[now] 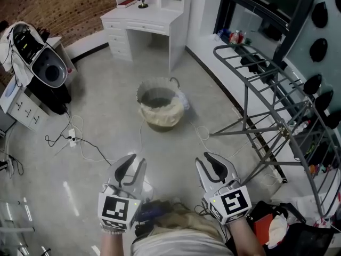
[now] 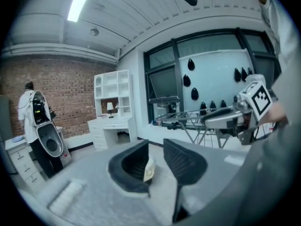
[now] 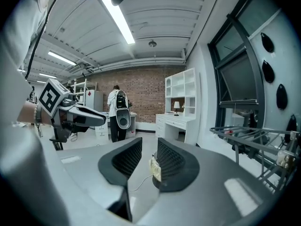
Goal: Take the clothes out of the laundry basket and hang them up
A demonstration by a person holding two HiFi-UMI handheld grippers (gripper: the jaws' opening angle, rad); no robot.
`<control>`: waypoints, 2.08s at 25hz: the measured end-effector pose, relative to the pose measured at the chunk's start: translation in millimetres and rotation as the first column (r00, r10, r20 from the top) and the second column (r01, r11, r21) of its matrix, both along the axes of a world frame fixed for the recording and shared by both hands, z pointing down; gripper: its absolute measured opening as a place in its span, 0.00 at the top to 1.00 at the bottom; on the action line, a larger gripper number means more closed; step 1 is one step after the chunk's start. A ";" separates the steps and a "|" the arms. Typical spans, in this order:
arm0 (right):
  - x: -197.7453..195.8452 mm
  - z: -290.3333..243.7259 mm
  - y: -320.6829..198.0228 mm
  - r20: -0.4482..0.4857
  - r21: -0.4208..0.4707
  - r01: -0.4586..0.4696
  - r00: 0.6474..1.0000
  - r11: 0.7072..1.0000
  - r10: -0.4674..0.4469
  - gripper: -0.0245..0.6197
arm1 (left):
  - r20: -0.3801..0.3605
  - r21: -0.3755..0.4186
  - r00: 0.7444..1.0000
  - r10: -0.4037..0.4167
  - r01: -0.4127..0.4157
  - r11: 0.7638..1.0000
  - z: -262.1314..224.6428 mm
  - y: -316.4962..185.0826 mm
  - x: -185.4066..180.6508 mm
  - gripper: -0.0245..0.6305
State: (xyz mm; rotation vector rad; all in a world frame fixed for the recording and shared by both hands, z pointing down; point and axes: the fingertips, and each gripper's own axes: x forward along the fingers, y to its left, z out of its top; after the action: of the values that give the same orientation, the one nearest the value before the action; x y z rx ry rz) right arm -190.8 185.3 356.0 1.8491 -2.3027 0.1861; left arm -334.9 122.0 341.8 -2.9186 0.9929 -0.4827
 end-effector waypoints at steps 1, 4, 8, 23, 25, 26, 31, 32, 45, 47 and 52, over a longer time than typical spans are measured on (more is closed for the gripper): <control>1.8 1.8 1.6 0.000 -0.001 0.000 1.000 1.000 0.000 0.82 | 0.003 0.003 1.000 -0.001 0.001 1.000 0.9 1.4 2.2 0.82; 5.4 4.7 3.2 0.003 -0.002 0.004 1.000 1.000 -0.004 0.82 | 0.015 0.010 1.000 0.006 -0.006 1.000 3.1 4.0 8.5 0.82; 11.4 6.4 -0.9 0.006 0.003 0.000 1.000 1.000 0.000 0.82 | 0.017 0.010 1.000 0.018 -0.019 1.000 5.4 0.4 16.8 0.82; 36.8 20.7 -102.2 0.017 -0.012 -0.035 0.999 0.999 0.035 0.80 | 0.023 0.006 0.998 0.052 -0.052 0.999 25.9 -114.7 37.5 0.81; 39.4 24.1 -127.3 0.021 -0.025 -0.047 0.999 0.999 0.047 0.80 | 0.040 -0.002 0.998 0.057 -0.057 0.998 30.0 -141.6 38.0 0.81; 40.7 25.5 -141.2 0.025 -0.032 -0.055 0.998 0.998 0.056 0.80 | 0.048 -0.005 0.997 0.062 -0.062 0.998 31.7 -155.6 38.2 0.81; 44.2 25.5 -211.6 0.036 -0.053 -0.075 0.996 0.996 0.077 0.80 | 0.056 -0.039 0.995 0.087 -0.085 0.996 37.2 -224.7 43.3 0.80; 44.8 25.7 -224.9 0.034 -0.055 -0.076 0.996 0.996 0.078 0.80 | 0.063 -0.034 0.993 0.096 -0.094 0.995 38.6 -238.4 45.1 0.80; 55.4 49.8 -335.6 -0.003 -0.125 -0.083 0.997 0.989 0.083 0.80 | 0.064 -0.044 0.980 0.189 -0.187 0.981 82.0 -352.7 56.9 0.80; 58.4 59.7 -344.8 -0.005 -0.138 -0.079 0.997 0.987 0.079 0.80 | 0.069 -0.060 0.980 0.185 -0.181 0.982 98.7 -362.3 57.7 0.80; 66.3 85.5 -372.8 0.001 -0.163 -0.044 0.999 0.986 0.045 0.80 | 0.080 -0.089 0.986 0.144 -0.137 0.987 140.1 -390.8 61.0 0.79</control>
State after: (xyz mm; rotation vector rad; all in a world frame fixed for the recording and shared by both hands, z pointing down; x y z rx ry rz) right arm -124.5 -187.4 441.5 1.8213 -2.1780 0.3741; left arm -273.9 -268.7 481.9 -2.9838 0.7678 -0.6506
